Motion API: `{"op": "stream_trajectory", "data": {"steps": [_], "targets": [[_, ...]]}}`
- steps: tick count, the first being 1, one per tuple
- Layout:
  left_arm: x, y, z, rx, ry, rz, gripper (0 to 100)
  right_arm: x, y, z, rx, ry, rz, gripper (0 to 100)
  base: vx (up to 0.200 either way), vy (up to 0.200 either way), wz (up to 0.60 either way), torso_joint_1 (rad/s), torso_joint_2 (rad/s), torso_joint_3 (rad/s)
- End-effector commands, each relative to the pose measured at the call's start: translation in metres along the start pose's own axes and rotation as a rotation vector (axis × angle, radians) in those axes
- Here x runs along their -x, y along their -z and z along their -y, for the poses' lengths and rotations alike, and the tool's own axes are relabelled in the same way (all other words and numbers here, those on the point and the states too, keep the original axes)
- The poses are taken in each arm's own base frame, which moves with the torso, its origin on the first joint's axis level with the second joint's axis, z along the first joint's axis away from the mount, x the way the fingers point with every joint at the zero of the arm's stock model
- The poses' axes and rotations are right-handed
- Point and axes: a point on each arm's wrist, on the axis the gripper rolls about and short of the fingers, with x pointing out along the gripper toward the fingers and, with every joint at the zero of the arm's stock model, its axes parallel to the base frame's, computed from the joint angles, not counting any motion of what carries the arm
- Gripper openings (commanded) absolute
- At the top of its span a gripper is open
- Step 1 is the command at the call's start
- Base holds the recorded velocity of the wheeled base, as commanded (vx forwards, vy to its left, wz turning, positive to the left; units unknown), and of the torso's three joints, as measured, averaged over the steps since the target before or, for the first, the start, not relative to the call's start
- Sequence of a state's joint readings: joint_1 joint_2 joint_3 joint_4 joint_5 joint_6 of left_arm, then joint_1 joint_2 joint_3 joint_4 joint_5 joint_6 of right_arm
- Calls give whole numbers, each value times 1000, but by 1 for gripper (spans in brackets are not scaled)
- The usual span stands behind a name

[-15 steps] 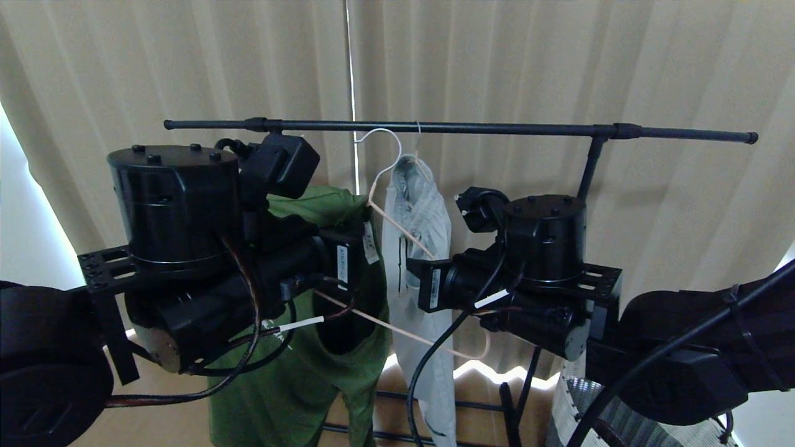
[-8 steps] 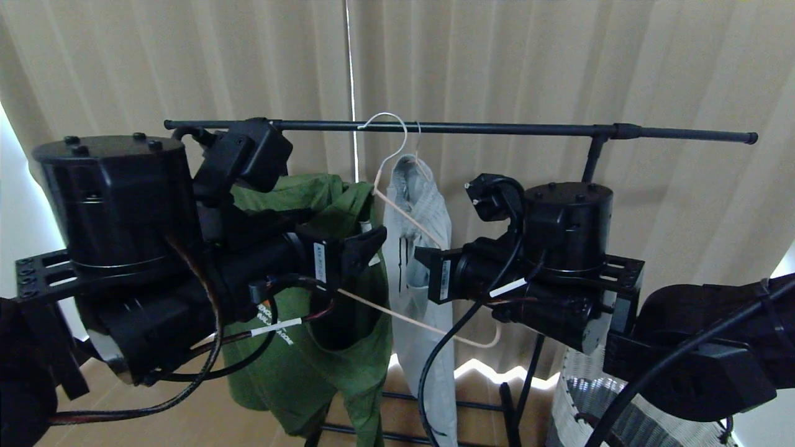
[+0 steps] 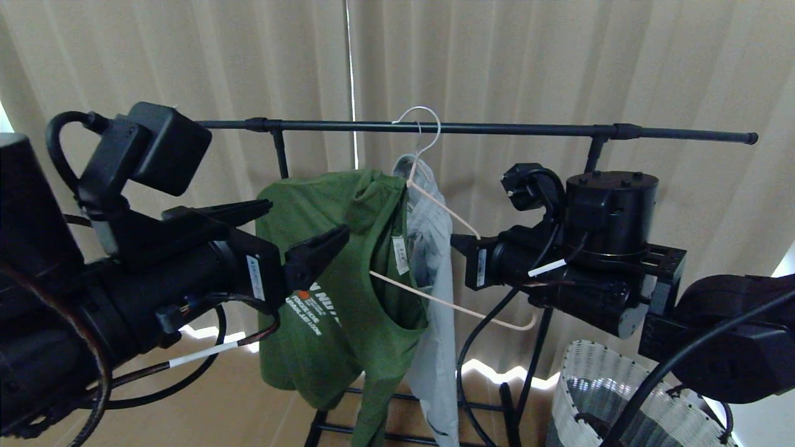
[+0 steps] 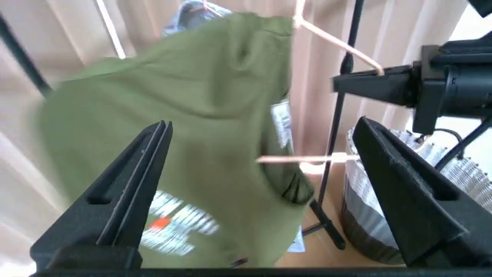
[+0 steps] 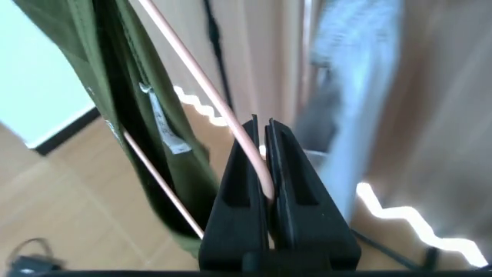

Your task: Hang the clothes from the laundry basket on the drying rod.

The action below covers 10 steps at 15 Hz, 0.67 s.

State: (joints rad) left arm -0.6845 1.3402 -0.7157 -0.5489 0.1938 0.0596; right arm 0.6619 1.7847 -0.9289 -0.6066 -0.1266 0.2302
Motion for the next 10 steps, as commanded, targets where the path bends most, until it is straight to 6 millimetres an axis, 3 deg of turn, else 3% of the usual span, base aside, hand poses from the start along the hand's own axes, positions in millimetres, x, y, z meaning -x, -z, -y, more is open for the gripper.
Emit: {"op": "stream_trajectory", "data": {"steps": [1,5,8,10], "targets": [[11,-5,-11,-12,-43,42,100,16,-1,12,34,24,6,0,0,0,0,0,0,0],[11,-5,-35,-248,-73,53,100,39,11,24,112,43,12,0,0,0,0,0,0,0],[8,-3,-41,-365,-24,52,100,44,11,25,149,42,21,0,0,0,0,0,0,0],[-4,7,-38,-480,94,34,100,43,12,23,185,19,17,0,0,0,0,0,0,0]]}}
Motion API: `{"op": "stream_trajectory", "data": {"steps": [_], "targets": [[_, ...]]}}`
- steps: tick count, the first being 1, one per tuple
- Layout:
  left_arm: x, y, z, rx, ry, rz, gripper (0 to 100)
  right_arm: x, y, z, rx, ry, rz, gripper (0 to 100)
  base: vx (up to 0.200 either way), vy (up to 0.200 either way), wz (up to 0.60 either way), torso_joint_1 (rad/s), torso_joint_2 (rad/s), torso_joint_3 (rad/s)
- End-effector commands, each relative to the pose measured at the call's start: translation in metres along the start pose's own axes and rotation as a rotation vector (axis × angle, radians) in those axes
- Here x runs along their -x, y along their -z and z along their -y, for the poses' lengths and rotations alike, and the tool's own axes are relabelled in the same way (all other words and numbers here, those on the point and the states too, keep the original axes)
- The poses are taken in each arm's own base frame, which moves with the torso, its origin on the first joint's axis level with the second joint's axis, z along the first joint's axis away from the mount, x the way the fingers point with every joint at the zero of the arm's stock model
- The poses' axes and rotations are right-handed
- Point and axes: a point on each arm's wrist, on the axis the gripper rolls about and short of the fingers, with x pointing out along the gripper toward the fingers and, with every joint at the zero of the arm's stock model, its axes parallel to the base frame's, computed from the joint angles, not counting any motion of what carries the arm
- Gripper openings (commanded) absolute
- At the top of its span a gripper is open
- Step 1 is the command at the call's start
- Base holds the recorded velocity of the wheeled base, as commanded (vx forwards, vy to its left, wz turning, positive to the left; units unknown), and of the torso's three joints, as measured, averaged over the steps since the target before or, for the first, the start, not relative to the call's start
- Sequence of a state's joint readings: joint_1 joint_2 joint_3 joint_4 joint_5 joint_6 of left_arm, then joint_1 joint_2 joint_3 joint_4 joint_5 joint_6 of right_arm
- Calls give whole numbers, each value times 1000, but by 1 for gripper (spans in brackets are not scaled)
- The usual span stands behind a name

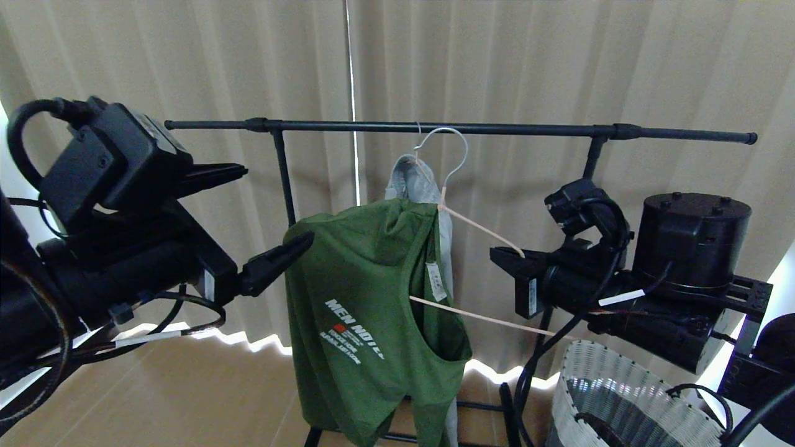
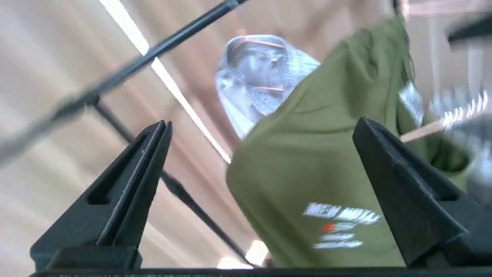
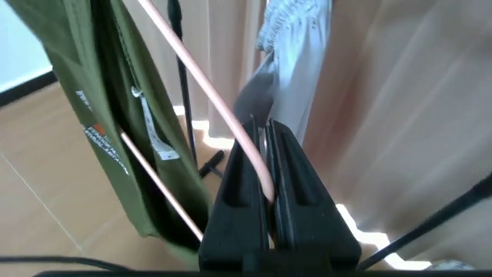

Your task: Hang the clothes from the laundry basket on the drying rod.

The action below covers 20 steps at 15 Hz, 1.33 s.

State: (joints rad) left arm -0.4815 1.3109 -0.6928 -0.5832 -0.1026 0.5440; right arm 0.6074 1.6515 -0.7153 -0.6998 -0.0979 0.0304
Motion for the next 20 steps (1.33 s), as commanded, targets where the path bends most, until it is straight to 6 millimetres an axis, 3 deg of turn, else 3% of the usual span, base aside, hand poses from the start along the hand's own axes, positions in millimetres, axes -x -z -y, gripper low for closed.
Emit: {"op": "stream_trajectory", "data": {"steps": [1,11,19,20], "targets": [[-13,10,5,-26,56,-30,100,1,0,-2,4,-10,2,0,0,0,0,0,0,0],[-49,29,-1,-55,54,-63,100,7,-2,-30,73,-148,24,0,0,0,0,0,0,0],[-48,29,-1,-62,54,-61,100,9,3,-40,118,-243,59,0,0,0,0,0,0,0],[-48,29,-1,-62,54,-61,0,9,3,-40,118,-243,59,0,0,0,0,0,0,0]]}}
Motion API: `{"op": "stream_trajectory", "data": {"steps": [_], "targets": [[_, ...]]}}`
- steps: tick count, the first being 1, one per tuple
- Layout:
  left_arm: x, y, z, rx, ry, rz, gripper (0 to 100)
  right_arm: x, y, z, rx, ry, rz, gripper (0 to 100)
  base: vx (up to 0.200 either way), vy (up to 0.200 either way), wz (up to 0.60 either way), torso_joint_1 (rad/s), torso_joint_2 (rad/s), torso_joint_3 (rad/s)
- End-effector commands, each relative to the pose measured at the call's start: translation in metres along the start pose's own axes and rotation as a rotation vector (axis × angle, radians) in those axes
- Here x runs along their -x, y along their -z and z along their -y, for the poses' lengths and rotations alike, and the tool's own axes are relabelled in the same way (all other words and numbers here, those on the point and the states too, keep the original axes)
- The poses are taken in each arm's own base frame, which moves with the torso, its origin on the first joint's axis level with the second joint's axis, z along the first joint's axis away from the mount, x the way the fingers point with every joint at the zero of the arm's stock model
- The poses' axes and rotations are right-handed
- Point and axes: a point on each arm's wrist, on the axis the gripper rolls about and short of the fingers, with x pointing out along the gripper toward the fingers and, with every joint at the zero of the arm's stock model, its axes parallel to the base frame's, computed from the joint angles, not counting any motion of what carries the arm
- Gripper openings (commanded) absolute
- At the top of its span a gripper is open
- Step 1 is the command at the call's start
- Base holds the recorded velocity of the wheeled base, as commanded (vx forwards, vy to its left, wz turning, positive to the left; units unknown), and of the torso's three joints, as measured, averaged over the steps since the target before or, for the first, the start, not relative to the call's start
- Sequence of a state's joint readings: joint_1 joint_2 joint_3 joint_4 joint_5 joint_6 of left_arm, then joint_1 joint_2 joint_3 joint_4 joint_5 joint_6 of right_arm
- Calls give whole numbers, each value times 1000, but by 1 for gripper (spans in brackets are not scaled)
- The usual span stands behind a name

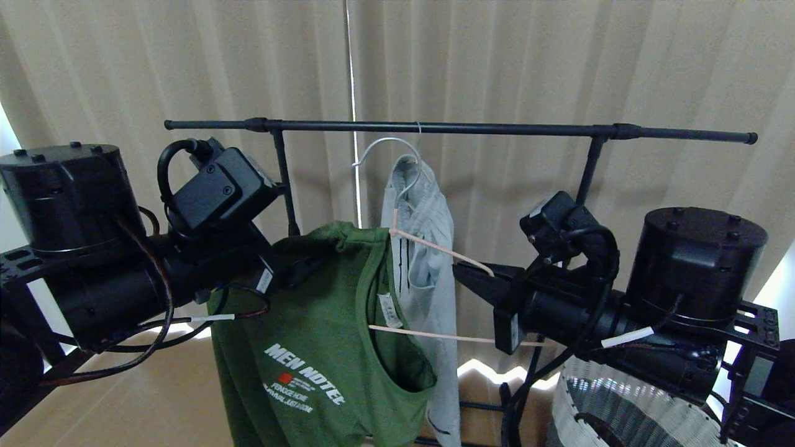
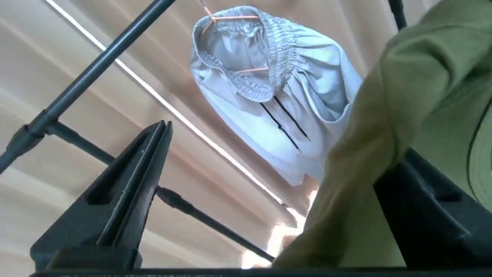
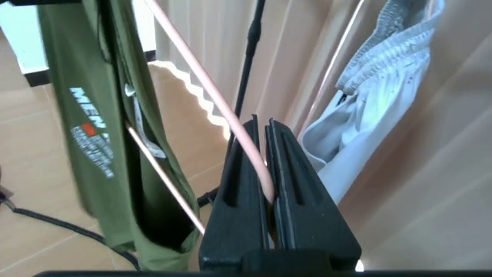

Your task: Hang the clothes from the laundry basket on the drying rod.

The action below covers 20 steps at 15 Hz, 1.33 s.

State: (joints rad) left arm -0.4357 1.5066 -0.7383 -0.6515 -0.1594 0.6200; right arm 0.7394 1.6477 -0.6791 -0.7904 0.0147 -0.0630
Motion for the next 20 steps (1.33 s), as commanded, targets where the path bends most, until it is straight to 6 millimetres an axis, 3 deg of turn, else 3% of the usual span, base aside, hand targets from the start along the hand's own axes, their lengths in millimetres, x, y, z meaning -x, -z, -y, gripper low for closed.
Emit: {"op": "stream_trajectory", "data": {"steps": [1,13,14,20], "targets": [[0,0,0,0,-1,1,0,-1,1,-1,0,-2,-4,0,0,0,0,0,0,0],[4,12,9,1,-21,17,0,1,0,0,8,9,0,0,0,0,0,0,0,0],[5,14,8,2,-31,6,0,1,-1,1,6,12,2,100,0,0,0,0,0,0],[8,25,-4,18,-206,-128,0,6,0,14,5,63,40,100,0,0,0,0,0,0]]}}
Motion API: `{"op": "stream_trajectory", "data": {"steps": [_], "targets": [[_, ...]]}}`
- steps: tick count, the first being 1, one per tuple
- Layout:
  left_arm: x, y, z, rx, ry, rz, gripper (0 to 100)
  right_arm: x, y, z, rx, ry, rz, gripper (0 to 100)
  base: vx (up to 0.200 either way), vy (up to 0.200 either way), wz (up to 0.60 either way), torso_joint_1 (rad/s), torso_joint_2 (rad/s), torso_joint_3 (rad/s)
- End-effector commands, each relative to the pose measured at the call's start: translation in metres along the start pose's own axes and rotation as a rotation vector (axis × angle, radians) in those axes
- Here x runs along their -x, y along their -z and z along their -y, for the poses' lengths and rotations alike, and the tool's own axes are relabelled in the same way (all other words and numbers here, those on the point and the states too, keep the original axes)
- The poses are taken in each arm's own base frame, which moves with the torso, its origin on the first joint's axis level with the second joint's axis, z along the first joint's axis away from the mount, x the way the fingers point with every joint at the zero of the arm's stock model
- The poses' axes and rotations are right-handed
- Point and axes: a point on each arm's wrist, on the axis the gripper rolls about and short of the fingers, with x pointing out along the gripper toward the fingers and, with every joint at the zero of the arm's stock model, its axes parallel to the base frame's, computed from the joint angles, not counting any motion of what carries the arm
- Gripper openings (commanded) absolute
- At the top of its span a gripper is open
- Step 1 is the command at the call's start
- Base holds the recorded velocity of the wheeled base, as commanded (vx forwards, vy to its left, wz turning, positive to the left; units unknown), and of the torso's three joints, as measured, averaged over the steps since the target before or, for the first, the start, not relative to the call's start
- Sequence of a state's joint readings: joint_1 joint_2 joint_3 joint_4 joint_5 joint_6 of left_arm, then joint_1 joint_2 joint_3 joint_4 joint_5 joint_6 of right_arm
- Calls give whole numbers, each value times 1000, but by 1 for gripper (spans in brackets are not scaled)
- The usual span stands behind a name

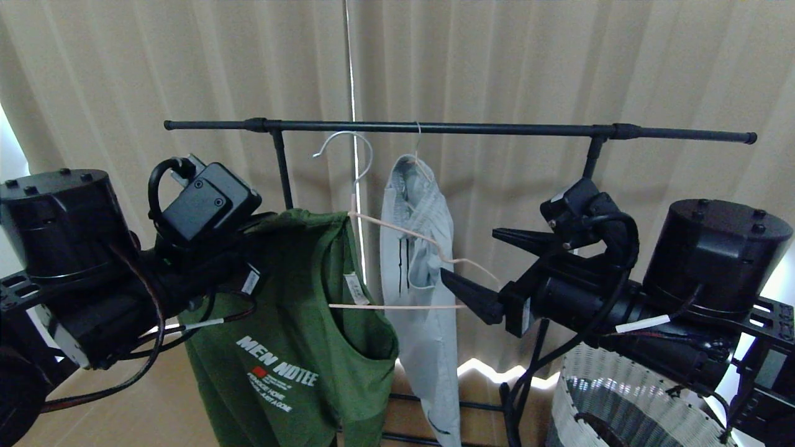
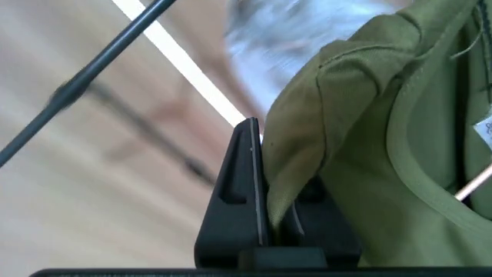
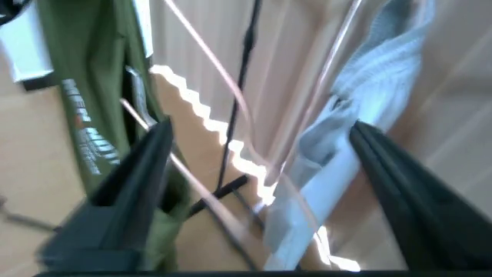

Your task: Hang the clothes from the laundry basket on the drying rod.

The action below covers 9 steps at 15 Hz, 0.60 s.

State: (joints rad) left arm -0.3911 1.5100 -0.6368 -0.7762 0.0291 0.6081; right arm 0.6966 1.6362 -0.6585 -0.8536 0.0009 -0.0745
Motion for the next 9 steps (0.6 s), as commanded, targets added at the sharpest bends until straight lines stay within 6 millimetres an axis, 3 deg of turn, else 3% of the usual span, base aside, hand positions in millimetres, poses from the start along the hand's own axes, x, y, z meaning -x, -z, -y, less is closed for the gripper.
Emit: {"op": "stream_trajectory", "data": {"steps": [1,5,9], "targets": [[0,8,-4,9,-43,-48,0,3,7,3,11,12,-15,100,0,0,0,0,0,0],[1,11,-9,84,-164,-122,0,9,20,13,54,48,-48,100,0,0,0,0,0,0],[-1,7,-8,219,-168,-95,0,13,37,8,51,24,-111,100,0,0,0,0,0,0]]}}
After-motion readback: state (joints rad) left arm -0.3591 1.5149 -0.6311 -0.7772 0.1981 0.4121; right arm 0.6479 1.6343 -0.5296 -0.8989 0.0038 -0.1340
